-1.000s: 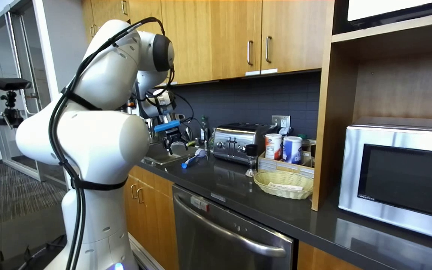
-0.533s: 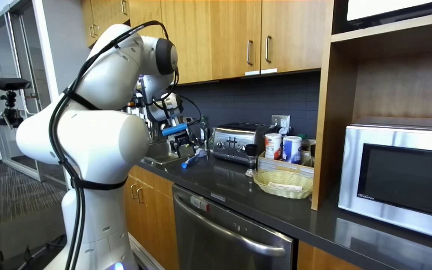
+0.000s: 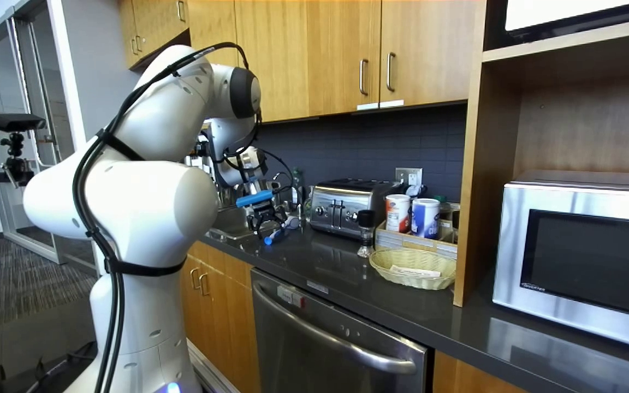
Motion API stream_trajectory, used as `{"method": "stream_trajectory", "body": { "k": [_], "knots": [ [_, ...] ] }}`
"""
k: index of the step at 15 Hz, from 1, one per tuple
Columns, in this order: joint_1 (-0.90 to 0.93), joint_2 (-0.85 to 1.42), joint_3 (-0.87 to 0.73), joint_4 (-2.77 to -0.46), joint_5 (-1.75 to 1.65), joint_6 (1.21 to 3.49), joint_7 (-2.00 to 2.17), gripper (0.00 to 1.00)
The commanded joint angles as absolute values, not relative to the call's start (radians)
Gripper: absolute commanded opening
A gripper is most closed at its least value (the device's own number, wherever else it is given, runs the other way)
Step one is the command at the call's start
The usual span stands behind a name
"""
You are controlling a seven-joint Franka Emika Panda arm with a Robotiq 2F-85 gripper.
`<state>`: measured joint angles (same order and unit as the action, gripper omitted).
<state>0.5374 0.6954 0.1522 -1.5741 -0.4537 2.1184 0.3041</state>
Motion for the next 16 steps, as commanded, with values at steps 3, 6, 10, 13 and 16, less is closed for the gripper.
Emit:
{"method": "stream_trajectory", "body": {
  "k": [3,6,10,13,16],
  "knots": [
    [0.553,0.731,0.141,-1.526,-0.440,2.112,0.288,1.00],
    [0.550,0.731,0.139,-1.522,-0.439,2.116,0.289,1.00],
    [0.543,0.729,0.135,-1.519,-0.438,2.124,0.290,0.79],
    [0.535,0.727,0.132,-1.520,-0.431,2.127,0.291,0.94],
    [0.529,0.729,0.128,-1.520,-0.428,2.130,0.292,1.00]
  ]
}}
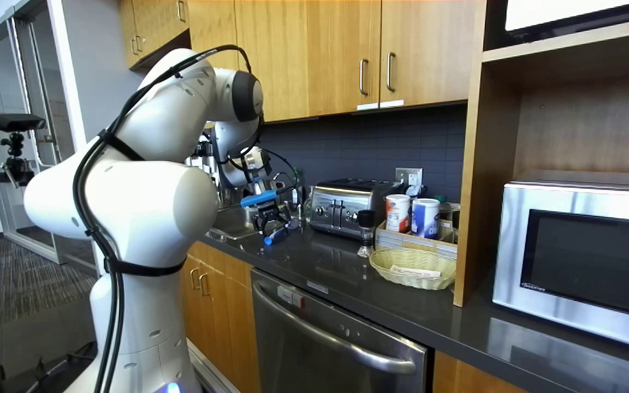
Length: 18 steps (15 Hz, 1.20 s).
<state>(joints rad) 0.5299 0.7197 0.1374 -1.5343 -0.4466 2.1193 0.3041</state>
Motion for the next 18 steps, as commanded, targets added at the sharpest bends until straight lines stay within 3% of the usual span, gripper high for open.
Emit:
{"method": "stream_trajectory", "body": {
  "k": [1,3,4,13,18],
  "knots": [
    [0.528,0.730,0.127,-1.519,-0.427,2.129,0.292,0.96],
    [0.523,0.734,0.126,-1.520,-0.425,2.131,0.289,0.88],
    [0.521,0.735,0.126,-1.520,-0.425,2.131,0.289,0.69],
    [0.522,0.740,0.128,-1.514,-0.388,2.141,0.283,0.03],
    [0.523,0.733,0.124,-1.519,-0.390,2.142,0.288,0.06]
  ]
}}
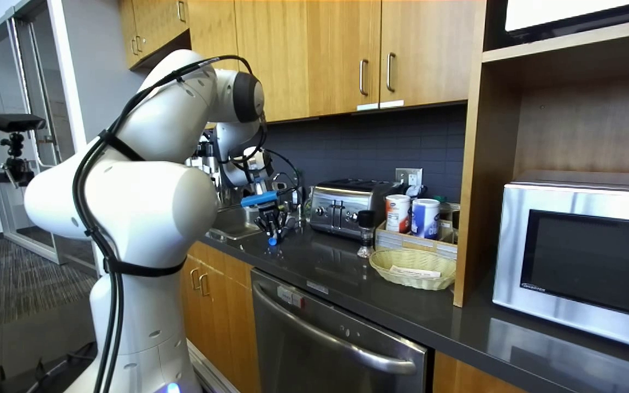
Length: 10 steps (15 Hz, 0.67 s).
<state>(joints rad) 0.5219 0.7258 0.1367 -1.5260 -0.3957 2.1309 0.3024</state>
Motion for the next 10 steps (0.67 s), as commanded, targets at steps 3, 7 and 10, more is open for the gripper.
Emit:
{"method": "stream_trajectory", "body": {
  "k": [3,7,10],
  "knots": [
    [0.532,0.707,0.104,-1.539,-0.411,2.147,0.323,0.06],
    [0.526,0.675,0.078,-1.561,-0.430,2.166,0.338,0.06],
    [0.525,0.643,0.068,-1.581,-0.428,2.164,0.341,0.06]
  ]
}}
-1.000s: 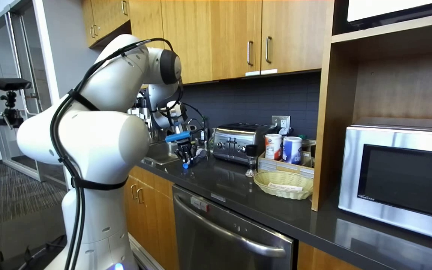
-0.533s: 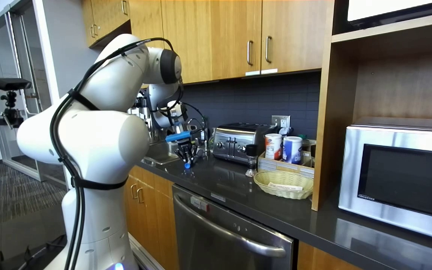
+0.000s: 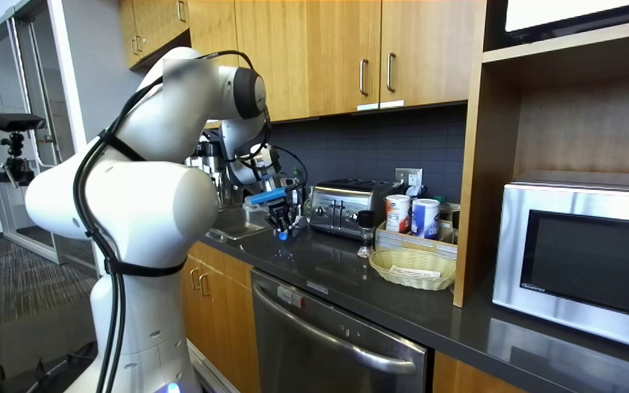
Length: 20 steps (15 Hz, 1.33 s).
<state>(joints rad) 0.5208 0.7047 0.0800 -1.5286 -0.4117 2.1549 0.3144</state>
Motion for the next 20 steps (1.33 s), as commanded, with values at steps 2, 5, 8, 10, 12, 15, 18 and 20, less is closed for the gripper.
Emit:
{"method": "stream_trajectory", "body": {
  "k": [2,5,8,10,12,15,18,20],
  "knots": [
    [0.526,0.623,0.067,-1.592,-0.429,2.163,0.343,0.06],
    [0.528,0.595,0.074,-1.614,-0.428,2.160,0.348,0.06],
    [0.529,0.562,0.079,-1.646,-0.428,2.155,0.355,0.06],
    [0.529,0.535,0.081,-1.674,-0.429,2.147,0.362,0.06],
    [0.536,0.500,0.076,-1.708,-0.448,2.136,0.385,0.06],
    [0.534,0.442,0.082,-1.762,-0.475,2.115,0.405,0.06],
    [0.525,0.393,0.096,-1.804,-0.492,2.087,0.410,0.06],
    [0.520,0.368,0.110,-1.827,-0.491,2.071,0.406,0.06]
  ]
}}
